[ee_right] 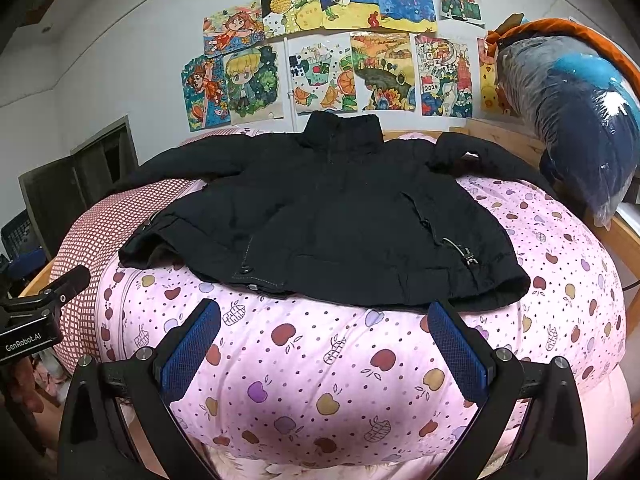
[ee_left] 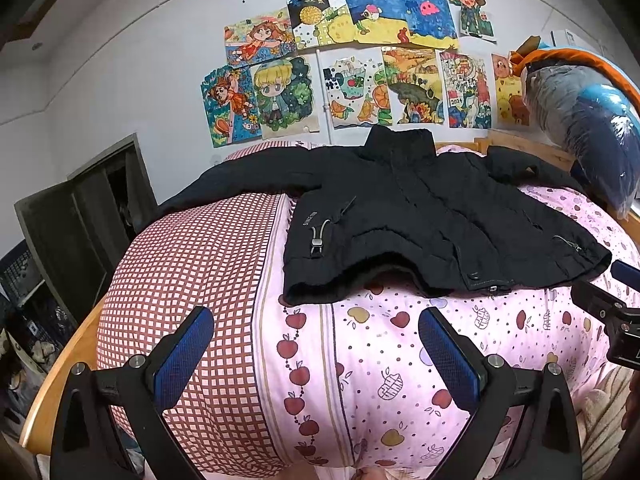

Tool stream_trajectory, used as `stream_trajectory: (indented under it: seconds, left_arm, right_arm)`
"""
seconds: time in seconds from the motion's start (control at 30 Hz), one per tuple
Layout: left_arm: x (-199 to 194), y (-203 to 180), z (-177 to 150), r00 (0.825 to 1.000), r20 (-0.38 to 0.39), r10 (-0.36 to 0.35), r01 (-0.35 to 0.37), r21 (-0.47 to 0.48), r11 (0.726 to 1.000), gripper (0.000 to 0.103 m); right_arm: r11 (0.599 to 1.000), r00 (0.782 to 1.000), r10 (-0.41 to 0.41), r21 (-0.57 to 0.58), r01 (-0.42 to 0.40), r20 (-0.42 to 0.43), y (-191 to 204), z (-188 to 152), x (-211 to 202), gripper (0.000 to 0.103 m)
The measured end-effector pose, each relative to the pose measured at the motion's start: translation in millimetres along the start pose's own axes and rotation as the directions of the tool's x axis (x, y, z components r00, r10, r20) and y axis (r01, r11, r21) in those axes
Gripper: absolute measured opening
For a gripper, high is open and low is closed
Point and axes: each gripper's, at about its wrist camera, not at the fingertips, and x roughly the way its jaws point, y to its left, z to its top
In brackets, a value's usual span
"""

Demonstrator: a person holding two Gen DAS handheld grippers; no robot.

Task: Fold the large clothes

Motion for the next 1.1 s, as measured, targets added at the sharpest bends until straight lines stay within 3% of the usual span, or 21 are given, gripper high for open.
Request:
stream_trajectory:
  seconds: [0.57,0.7,0.8,1.0,1.03,1.1]
  left_arm:
    - [13.2,-18.1,6.9,0.999,-0.024,0.032,-0.03,0.061,0.998,0.103]
    - [23.3,-25.3,23.5,0.998,-0.06,0.011,-0.004,0.112,0.994,0.103]
    - [38.1,-35.3,51.7,0.995,-0.094,-0.018,0.035,0.182,0.983,0.103]
    - [85.7,-66.7,126.0,0.986,-0.152,-0.069,0.098,0.194,0.976,0.103]
    - [97.9,-75.0,138.1,0.983,-0.162,-0.081,0.111,0.187,0.976,0.103]
    - [121.1,-91.2,157.9,0.98,-0.164,-0.109,0.139,0.18,0.974,0.103]
  right_arm:
    - [0.999,1.0,0.012,0.052,-0.011,-0.024,-19.6,3.3,16.3,0.102]
    - [0.997,1.0,-0.004,0.073,0.004,-0.002,-34.9,9.7,20.5,0.102]
    - [0.989,0.995,-0.074,0.129,0.066,0.06,-63.1,19.9,16.3,0.102]
    - [0.912,0.957,-0.275,0.34,0.228,0.097,-162.2,47.5,15.0,0.102]
    - [0.888,0.952,-0.295,0.39,0.244,0.076,-182.8,51.6,19.8,0.102]
    - [0.83,0.964,-0.263,0.514,0.216,0.021,-227.4,60.5,37.1,0.102]
